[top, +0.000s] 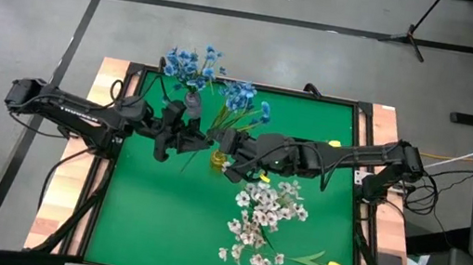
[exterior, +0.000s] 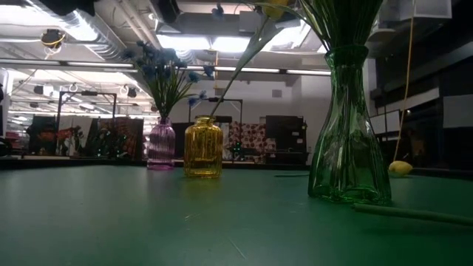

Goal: Sort flowers into vase by color
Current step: Put the blue flowers into the purple vase

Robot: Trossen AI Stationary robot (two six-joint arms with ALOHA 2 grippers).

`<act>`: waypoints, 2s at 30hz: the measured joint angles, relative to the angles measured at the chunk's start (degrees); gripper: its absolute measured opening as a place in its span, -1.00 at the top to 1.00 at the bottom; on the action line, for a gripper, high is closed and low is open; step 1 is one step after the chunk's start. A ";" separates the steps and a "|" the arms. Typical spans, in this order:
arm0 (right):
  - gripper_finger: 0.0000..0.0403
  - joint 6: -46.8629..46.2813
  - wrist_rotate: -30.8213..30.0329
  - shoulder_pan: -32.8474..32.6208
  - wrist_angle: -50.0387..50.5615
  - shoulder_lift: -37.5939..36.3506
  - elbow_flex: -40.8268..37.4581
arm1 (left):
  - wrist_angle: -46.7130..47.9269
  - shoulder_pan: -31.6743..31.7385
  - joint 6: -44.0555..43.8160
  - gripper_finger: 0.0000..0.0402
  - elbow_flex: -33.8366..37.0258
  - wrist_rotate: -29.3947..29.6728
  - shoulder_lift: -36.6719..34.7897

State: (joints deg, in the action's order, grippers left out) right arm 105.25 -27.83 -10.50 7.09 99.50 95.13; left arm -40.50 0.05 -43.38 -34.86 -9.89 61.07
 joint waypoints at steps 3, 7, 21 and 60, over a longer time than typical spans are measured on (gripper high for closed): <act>0.89 0.13 -0.02 -0.02 -0.02 0.00 0.00 | 0.15 0.03 0.34 0.74 0.06 0.39 0.01; 0.89 0.22 -0.02 -0.02 0.01 0.00 0.00 | 0.45 0.04 1.73 0.94 0.10 0.67 0.05; 0.43 -1.91 -3.25 0.04 0.03 0.00 0.00 | 0.41 1.63 1.42 0.95 0.10 4.87 -0.02; -0.15 -3.23 -31.00 -16.11 -1.33 -13.00 -0.09 | -45.80 -18.98 71.63 0.97 18.90 63.26 4.94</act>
State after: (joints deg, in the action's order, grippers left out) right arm 102.02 -58.83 -26.61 5.76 86.50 95.04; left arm -86.30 -18.92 28.25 -15.96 53.37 66.01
